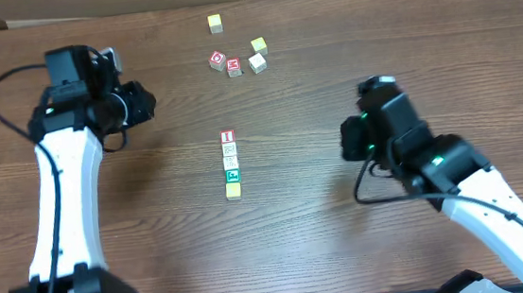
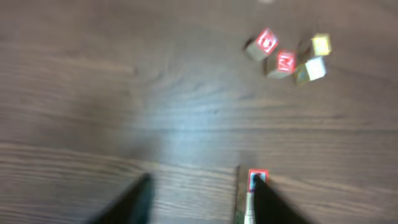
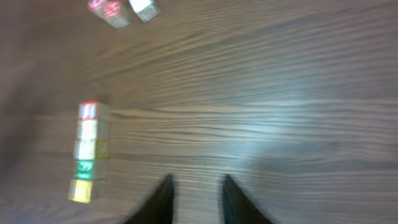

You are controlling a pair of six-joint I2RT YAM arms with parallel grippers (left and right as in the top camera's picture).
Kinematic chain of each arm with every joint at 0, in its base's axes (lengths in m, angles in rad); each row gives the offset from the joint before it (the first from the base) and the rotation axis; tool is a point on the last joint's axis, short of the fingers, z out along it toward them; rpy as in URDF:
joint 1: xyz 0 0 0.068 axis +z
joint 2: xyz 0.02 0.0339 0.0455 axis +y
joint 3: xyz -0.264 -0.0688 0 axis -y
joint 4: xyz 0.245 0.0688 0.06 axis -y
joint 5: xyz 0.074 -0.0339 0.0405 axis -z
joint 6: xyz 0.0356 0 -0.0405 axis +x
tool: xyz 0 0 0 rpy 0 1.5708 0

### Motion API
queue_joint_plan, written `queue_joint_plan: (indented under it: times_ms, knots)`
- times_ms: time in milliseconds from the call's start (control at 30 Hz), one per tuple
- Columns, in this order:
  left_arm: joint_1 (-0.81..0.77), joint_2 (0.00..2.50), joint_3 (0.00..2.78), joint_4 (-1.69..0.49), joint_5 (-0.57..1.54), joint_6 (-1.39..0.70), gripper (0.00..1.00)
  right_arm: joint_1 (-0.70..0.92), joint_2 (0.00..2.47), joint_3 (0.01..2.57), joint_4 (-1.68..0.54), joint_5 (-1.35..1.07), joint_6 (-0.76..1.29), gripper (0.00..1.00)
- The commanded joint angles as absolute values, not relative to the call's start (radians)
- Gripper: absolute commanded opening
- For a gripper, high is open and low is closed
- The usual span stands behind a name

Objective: Flip 5 blocks

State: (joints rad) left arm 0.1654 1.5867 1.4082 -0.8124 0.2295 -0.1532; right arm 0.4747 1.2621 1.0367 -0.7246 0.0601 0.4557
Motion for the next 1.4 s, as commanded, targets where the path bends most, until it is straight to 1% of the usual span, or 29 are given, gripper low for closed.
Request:
queue_joint_plan:
  times_ms: [0,33,67,133,167,1367]
  knots:
    - [0.163,1.582,1.418,-0.815,0.191,-0.127,0.75,0.405,1.271,1.043,-0.717,-0.002,0.287,0.5]
    - [0.163,1.582,1.415,-0.818,0.191,-0.126,0.96,0.385,1.272,1.043,-0.709,-0.002,0.275,0.54]
    - [0.163,1.582,1.415,-0.826,0.191,-0.127,1.0,0.368,1.272,1.043,-0.7,-0.002,0.266,0.6]
    - [0.163,1.582,1.415,-0.847,0.192,-0.127,1.0,0.342,1.272,1.043,-0.68,-0.002,0.257,0.8]
    - [0.163,1.582,1.415,-0.856,0.192,-0.127,1.0,0.332,1.272,1.043,-0.675,-0.002,0.257,1.0]
    - [0.163,1.582,1.415,-0.859,0.192,-0.127,1.0,0.318,1.272,1.043,-0.69,-0.002,0.258,1.0]
